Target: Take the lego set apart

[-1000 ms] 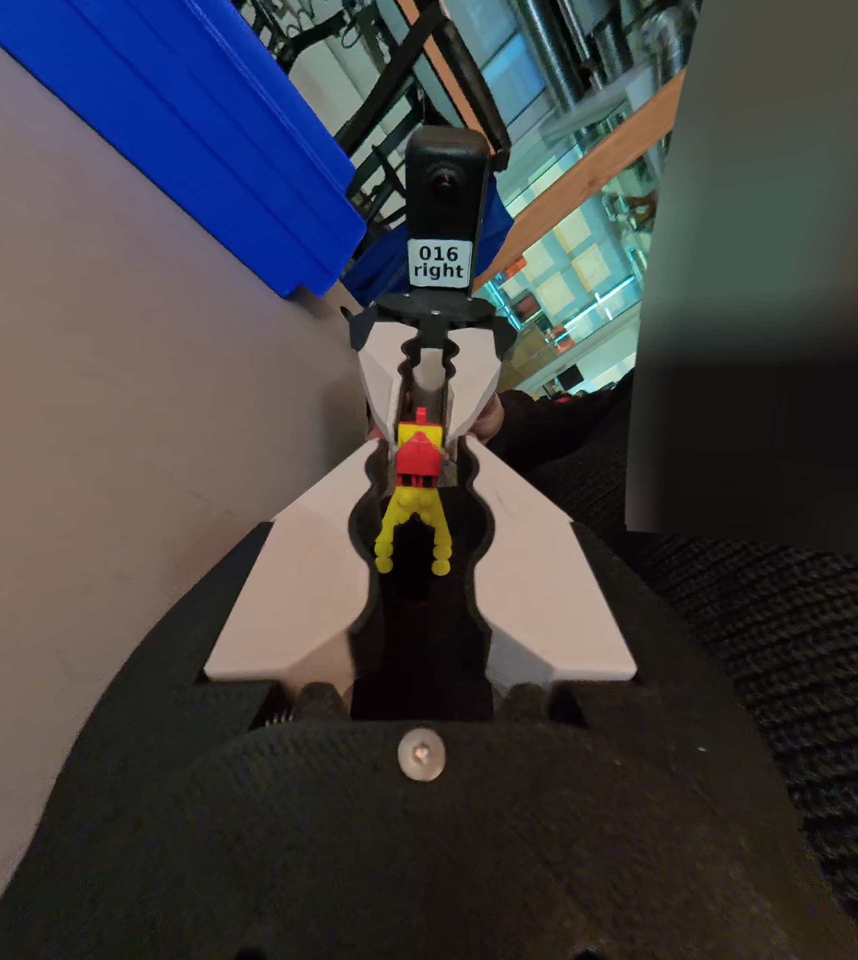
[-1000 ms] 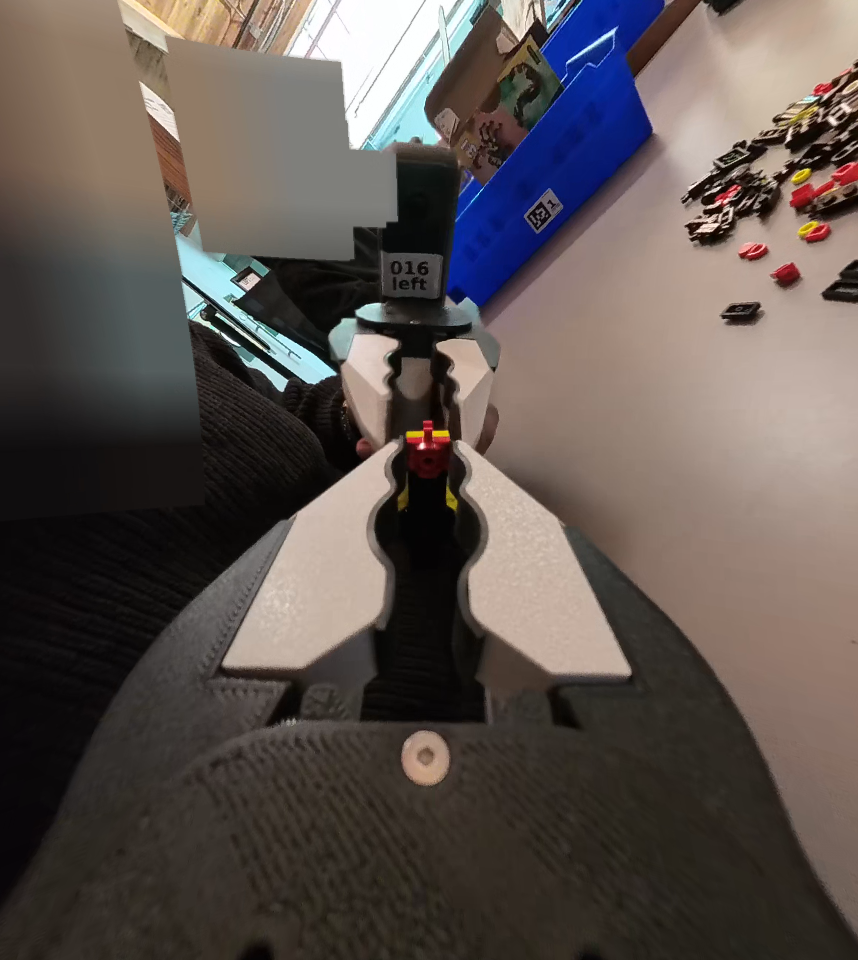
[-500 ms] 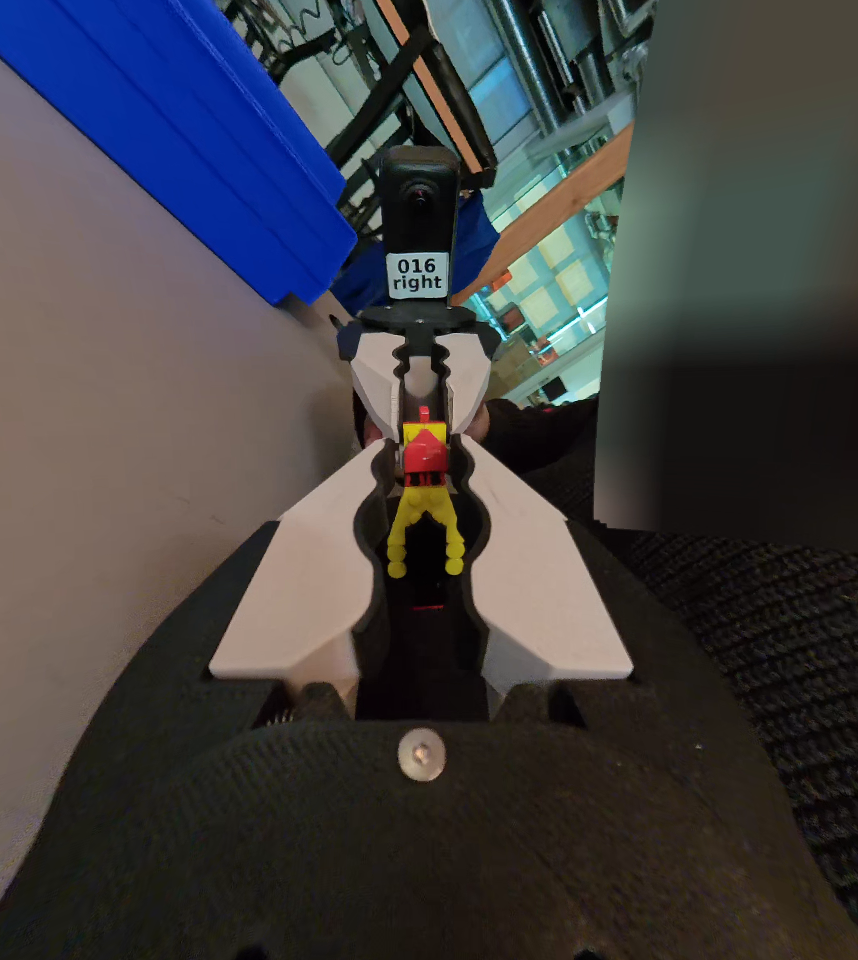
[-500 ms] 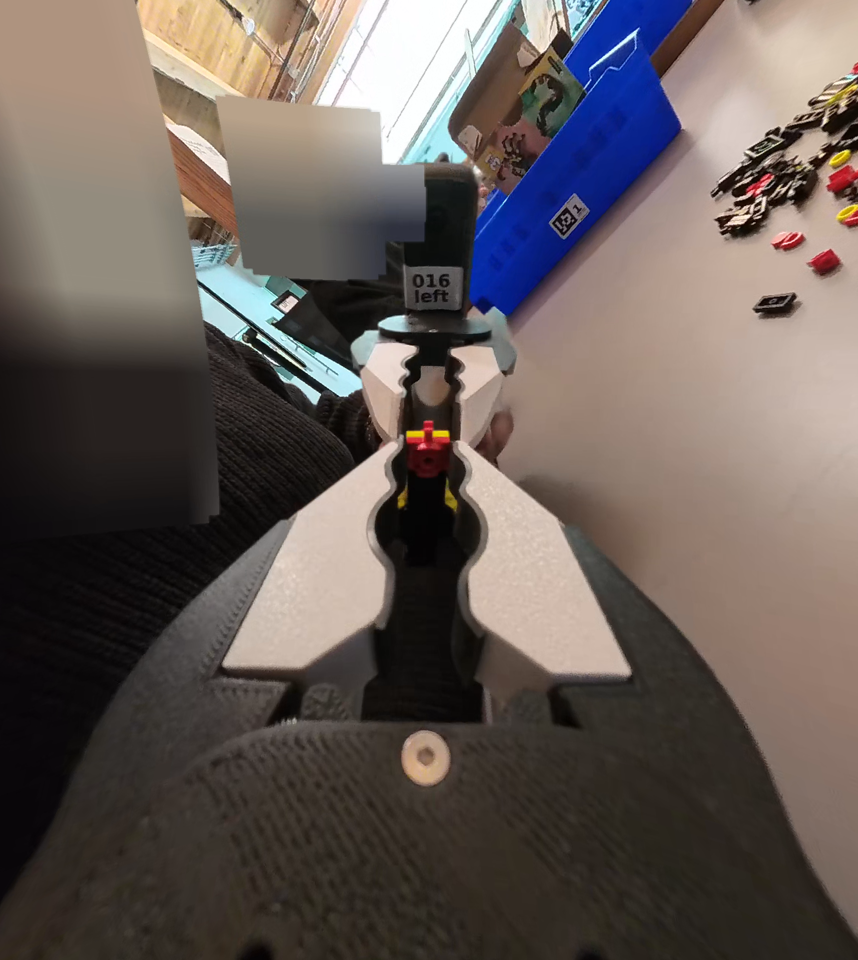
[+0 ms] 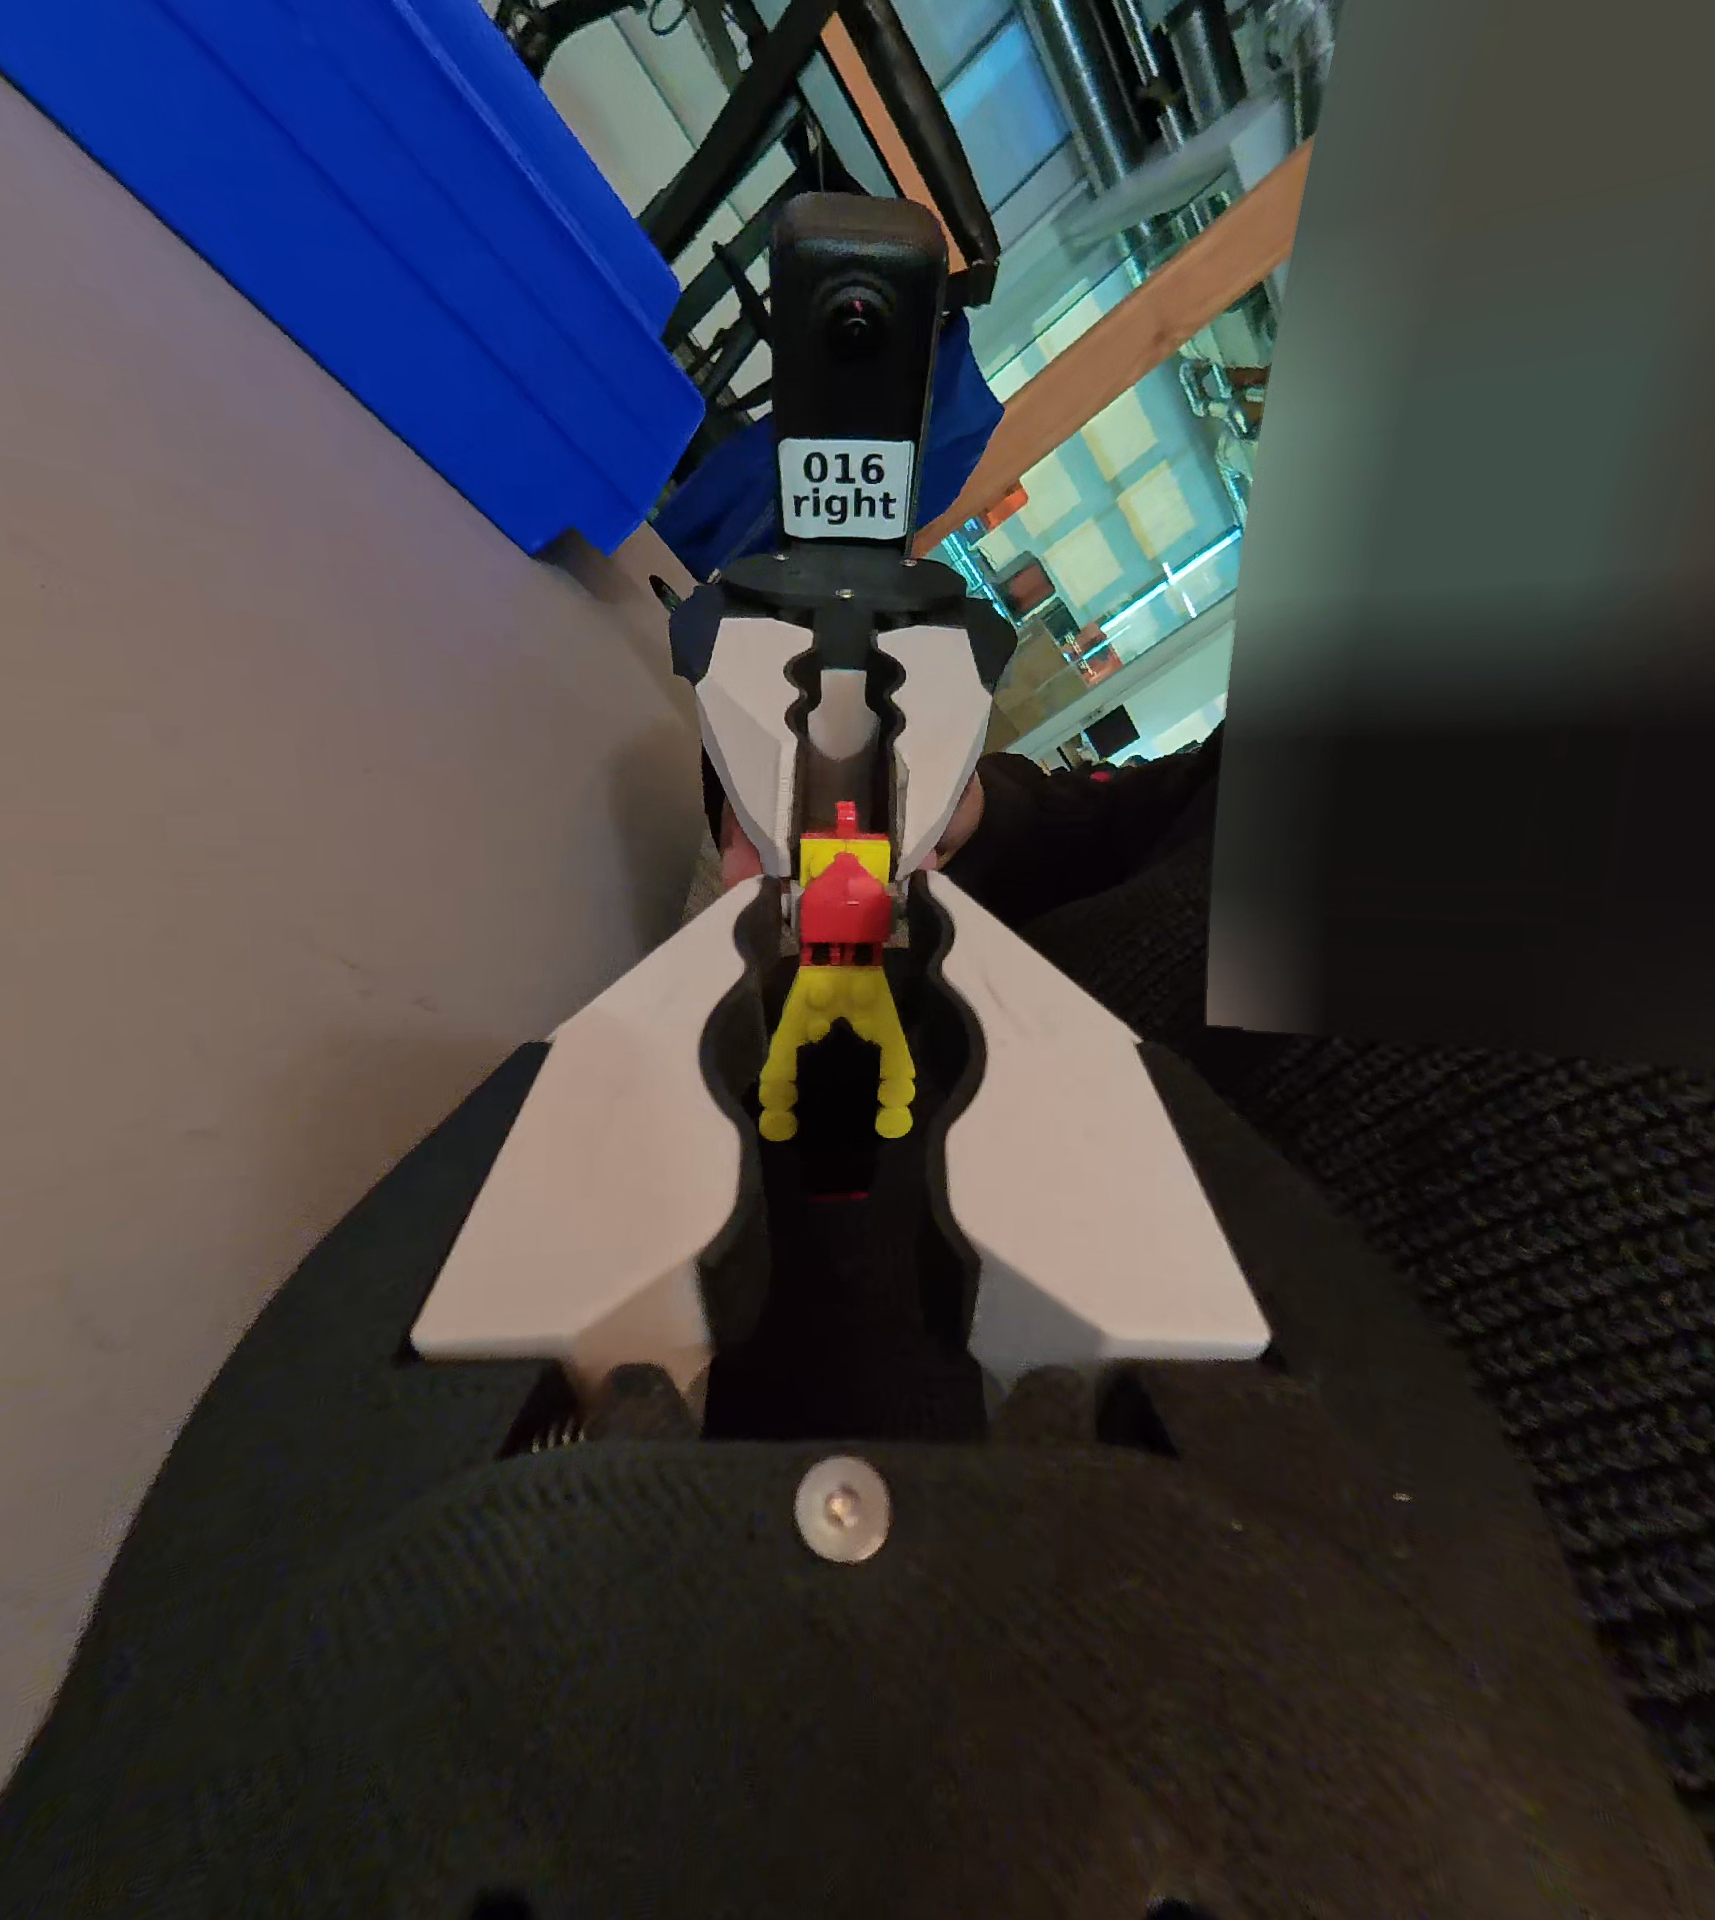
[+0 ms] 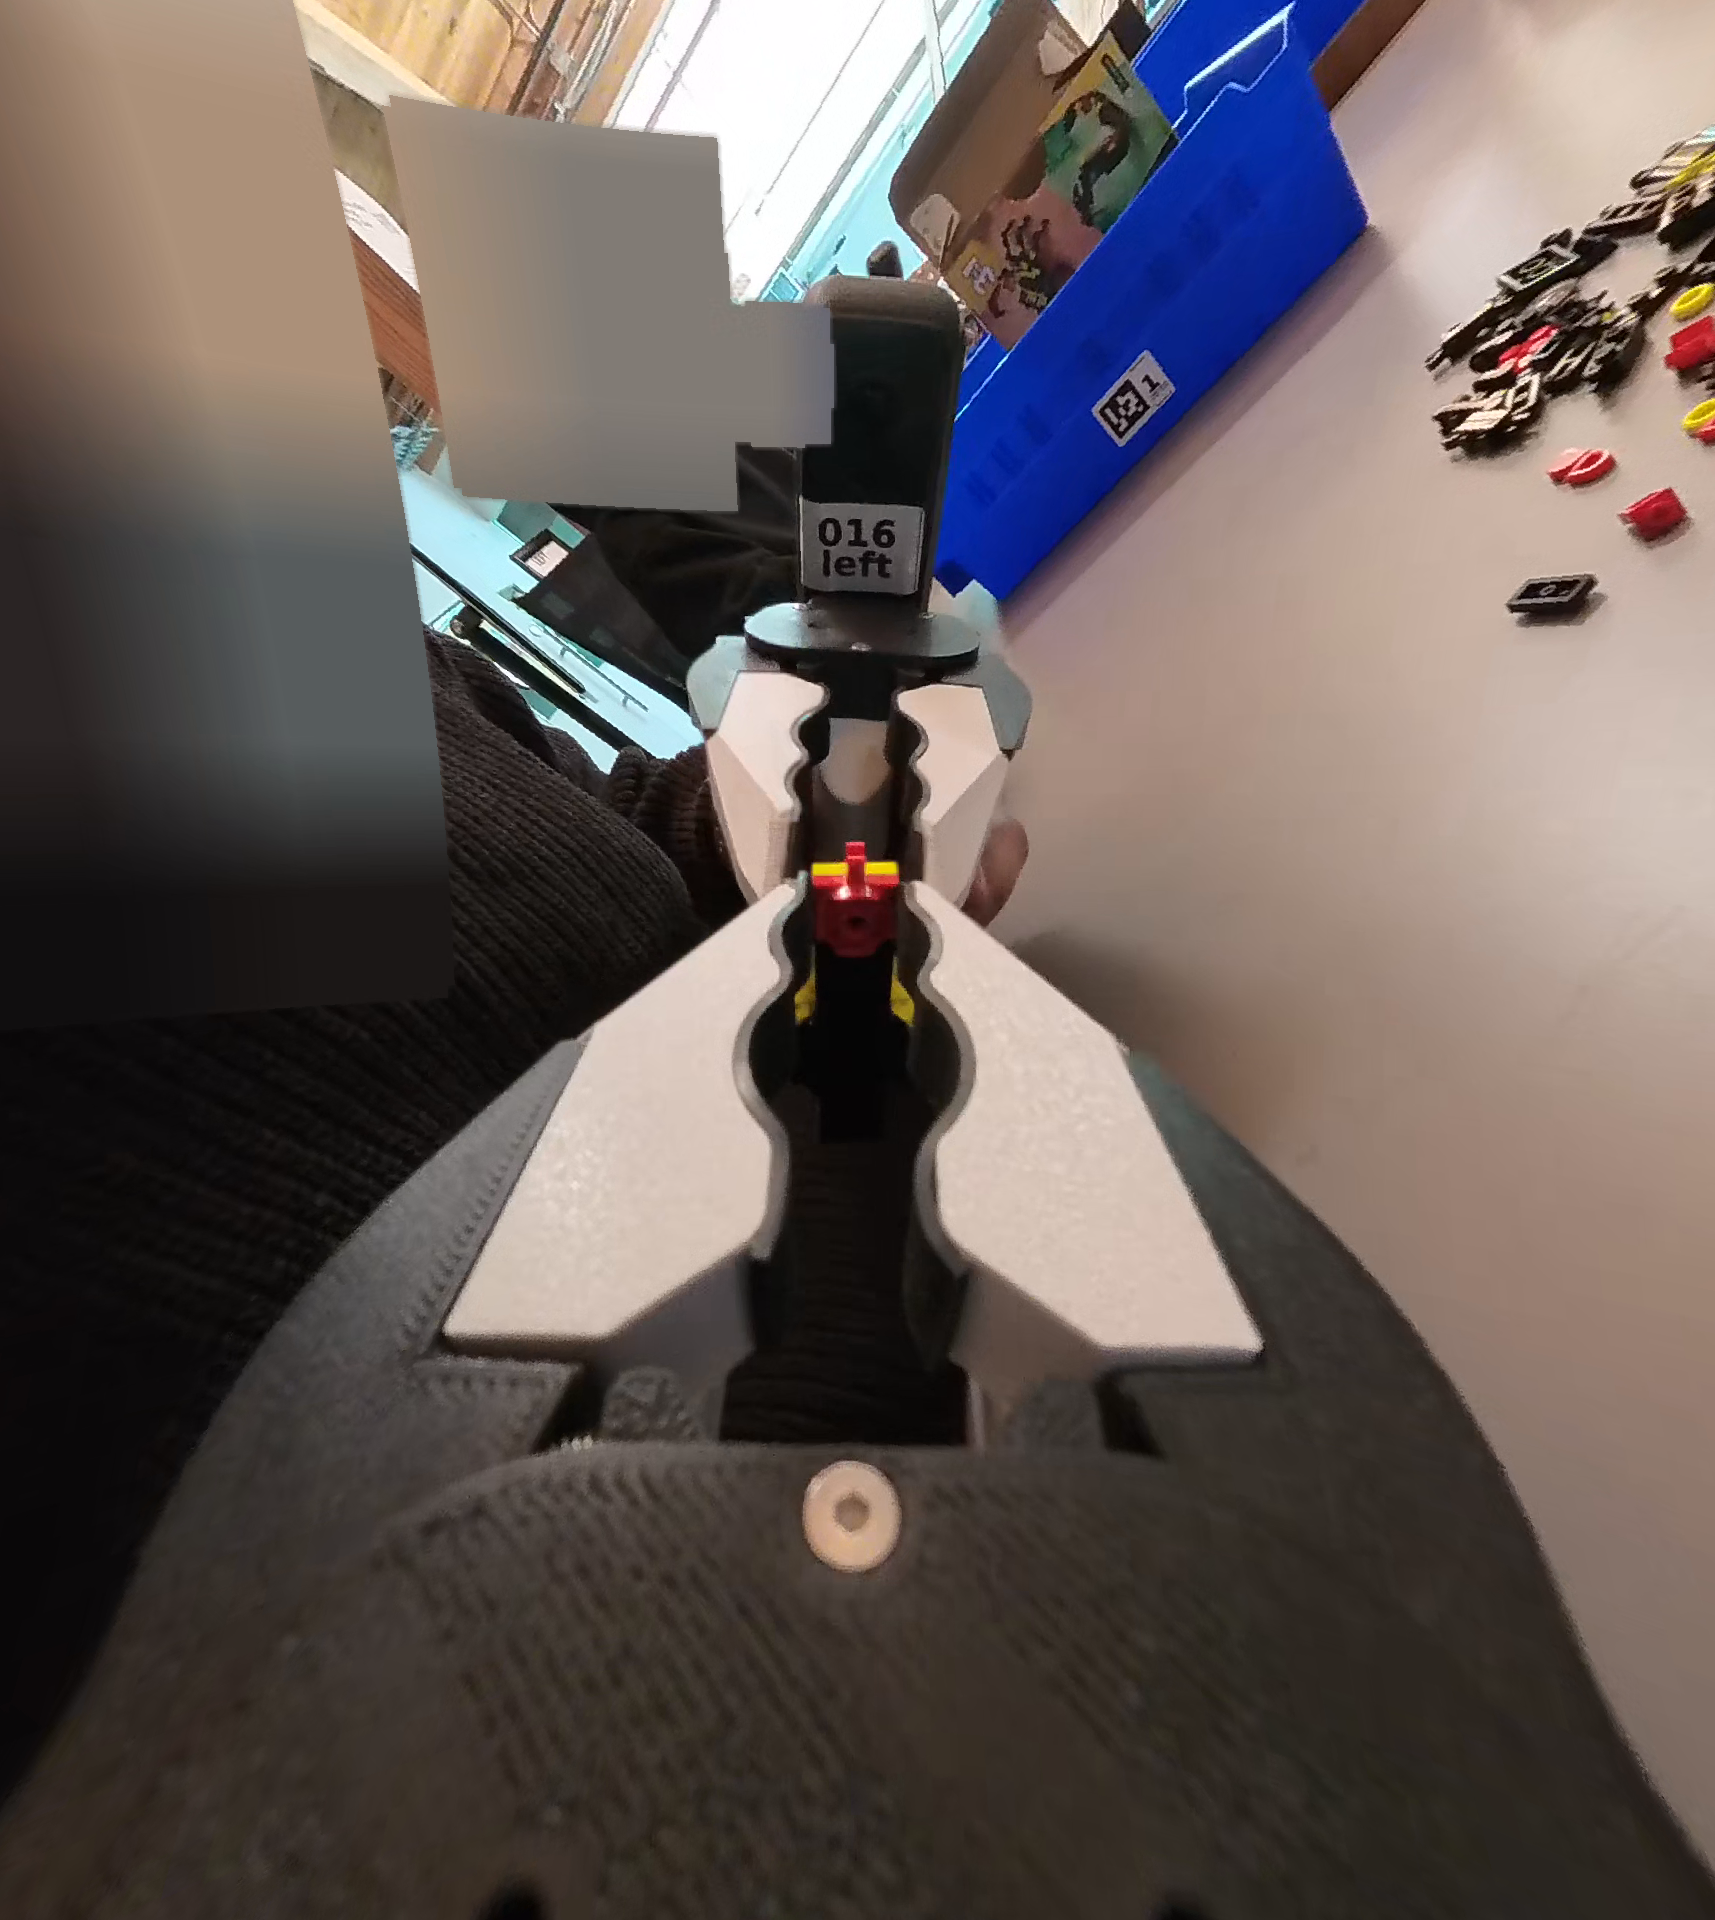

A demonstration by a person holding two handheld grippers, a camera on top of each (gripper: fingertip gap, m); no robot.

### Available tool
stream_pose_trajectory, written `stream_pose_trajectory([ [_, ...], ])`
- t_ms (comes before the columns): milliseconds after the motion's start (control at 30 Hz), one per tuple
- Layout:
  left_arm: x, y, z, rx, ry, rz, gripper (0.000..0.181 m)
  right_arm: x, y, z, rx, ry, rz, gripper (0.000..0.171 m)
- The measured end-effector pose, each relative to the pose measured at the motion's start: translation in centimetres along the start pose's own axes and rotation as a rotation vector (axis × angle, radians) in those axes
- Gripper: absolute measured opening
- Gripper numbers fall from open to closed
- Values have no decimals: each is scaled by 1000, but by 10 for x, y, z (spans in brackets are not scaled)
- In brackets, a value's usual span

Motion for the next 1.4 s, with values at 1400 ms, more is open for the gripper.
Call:
stream_pose_trajectory([
  [1400, 6, -8, 1, 8, -7, -73, 17, -1, 3, 1, 38, 40, 55, 14],
])
Point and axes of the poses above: each gripper's, where its closed fingertips meet, x out along the fingers, y out of its top, z = x × y across the jaws, the point moved 6 cm from there along -x, back along the fingers, and after that the axes turned 11 degrees about -y, right-handed, at the moved point
